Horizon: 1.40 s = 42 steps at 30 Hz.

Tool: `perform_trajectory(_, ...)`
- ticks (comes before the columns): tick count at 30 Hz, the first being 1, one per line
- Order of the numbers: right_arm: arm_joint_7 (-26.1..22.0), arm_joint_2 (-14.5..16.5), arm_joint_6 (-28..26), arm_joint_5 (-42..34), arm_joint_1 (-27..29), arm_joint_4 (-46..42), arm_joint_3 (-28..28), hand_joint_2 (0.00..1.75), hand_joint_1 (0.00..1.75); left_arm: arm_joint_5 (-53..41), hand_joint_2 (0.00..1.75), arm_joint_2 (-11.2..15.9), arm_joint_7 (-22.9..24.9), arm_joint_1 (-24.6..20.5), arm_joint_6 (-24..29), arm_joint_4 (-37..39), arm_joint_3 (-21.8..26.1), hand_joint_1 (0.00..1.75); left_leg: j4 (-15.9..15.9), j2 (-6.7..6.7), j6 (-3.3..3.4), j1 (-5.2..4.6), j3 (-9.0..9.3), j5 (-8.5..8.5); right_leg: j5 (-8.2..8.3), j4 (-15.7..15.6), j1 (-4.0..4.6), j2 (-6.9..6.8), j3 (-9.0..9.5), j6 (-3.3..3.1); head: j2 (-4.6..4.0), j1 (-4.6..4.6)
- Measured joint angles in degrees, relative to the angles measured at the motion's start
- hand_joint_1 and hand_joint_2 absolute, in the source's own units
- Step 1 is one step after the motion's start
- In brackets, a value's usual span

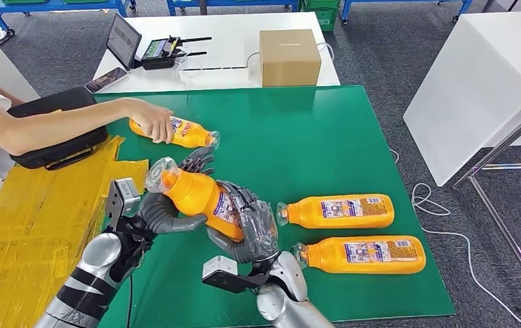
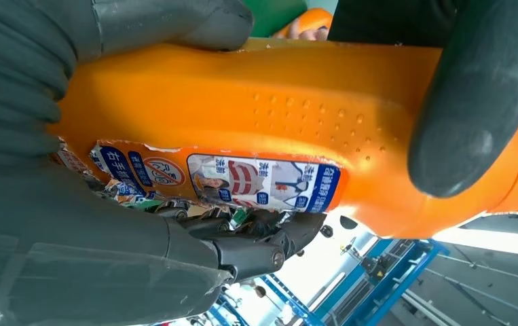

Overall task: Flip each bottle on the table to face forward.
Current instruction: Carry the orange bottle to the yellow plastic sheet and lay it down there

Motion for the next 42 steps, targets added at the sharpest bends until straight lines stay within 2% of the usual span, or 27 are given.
perform_trajectory(6, 2.37, 0.76, -0.66, 2.89, -1.82, 2.99, 2.3, 1.75, 1.75, 1.28, 1.75, 0.0, 0.0, -0.37, -0.18, 0.74, 0.0, 0.0, 0.0, 0.01, -0.01, 0.0, 0.03, 0.01, 0.0, 0.01, 0.02, 0.01, 0.0, 0.0, 0.0, 0.01)
perform_trajectory(10, 3.56, 1.25, -0.92, 3.22, -3.33, 5.73, 3.59, 1.75, 1.75, 1.89, 1.75, 0.0, -0.05, -0.29, -0.16, 1.46, 0.02, 0.26, 0.0, 0.02, -0.01, 0.01, 0.03, 0.01, 0.0, 0.01, 0.03, 0.01, 0.0, 0.0, 0.0, 0.0)
perform_trajectory(16, 3.61, 1.53, -1.23, 2.73, -4.48, 8.04, 4.3, 1.75, 1.75, 2.43, 1.75, 0.0, -0.21, 0.1, 0.16, 1.97, 0.07, 0.26, 0.0, 0.02, -0.02, 0.0, 0.02, 0.01, 0.0, 0.01, 0.02, 0.01, -0.01, 0.0, 0.0, 0.0)
perform_trajectory(19, 3.61, 1.57, -1.23, 2.67, -4.77, 8.66, 4.4, 1.75, 1.75, 2.44, 1.75, 0.0, -0.22, 0.16, 0.19, 2.08, 0.08, 1.23, 0.0, 0.02, -0.01, 0.0, 0.01, 0.01, 0.0, 0.0, 0.01, 0.01, -0.01, 0.0, 0.0, 0.0)
perform_trajectory(20, 3.61, 1.58, -1.23, 2.66, -4.85, 8.8, 4.45, 1.75, 1.75, 2.44, 1.75, 0.0, -0.22, 0.17, 0.2, 2.15, 0.08, 1.6, 0.0, 0.02, -0.01, -0.01, 0.01, 0.01, 0.0, 0.0, 0.01, 0.01, -0.01, 0.0, 0.0, 0.0)
perform_trajectory(23, 3.61, 1.58, -1.23, 2.63, -4.97, 9.11, 4.61, 1.75, 1.75, 2.5, 1.75, 0.0, -0.23, 0.2, 0.27, 2.31, 0.09, 1.75, 0.0, 0.02, -0.01, -0.01, 0.01, 0.01, 0.0, 0.0, 0.01, 0.01, -0.01, 0.0, 0.0, 0.0)
perform_trajectory(37, 3.22, 1.57, -2.62, 2.29, -4.9, 9.28, 4.9, 1.75, 1.72, 2.78, 1.75, -0.03, -0.5, 0.19, 1.34, 2.39, 0.13, 1.75, 0.0, 0.02, -0.01, 0.0, 0.02, 0.01, 0.0, 0.01, 0.02, 0.01, -0.01, 0.0, 0.0, 0.0)
perform_trajectory(38, 3.03, 1.57, -2.63, 2.47, -4.84, 9.12, 4.76, 1.75, 1.58, 2.92, 1.75, -0.07, -0.57, 0.19, 1.53, 2.4, 0.14, 1.75, 0.0, 0.02, -0.01, -0.01, 0.02, 0.01, 0.0, 0.0, 0.02, 0.01, -0.01, 0.0, 0.0, 0.0)
perform_trajectory(41, 1.91, 1.5, -2.65, 4.13, -4.02, 7.44, 3.55, 1.75, 0.34, 3.61, 1.75, -0.23, -0.69, 0.21, 2.65, 2.38, 0.26, 1.75, 0.01, 0.02, -0.01, -0.01, 0.01, 0.01, 0.0, 0.0, 0.02, 0.0, -0.01, 0.0, 0.0, 0.0)
perform_trajectory(42, 1.41, 1.47, -2.66, 4.95, -3.44, 6.4, 2.89, 1.75, 0.05, 3.84, 1.75, -0.36, -0.72, 0.23, 3.03, 2.28, 0.37, 1.75, 0.01, 0.01, -0.01, -0.01, 0.0, 0.01, 0.0, 0.0, 0.01, 0.0, -0.01, 0.0, 0.0, 0.01)
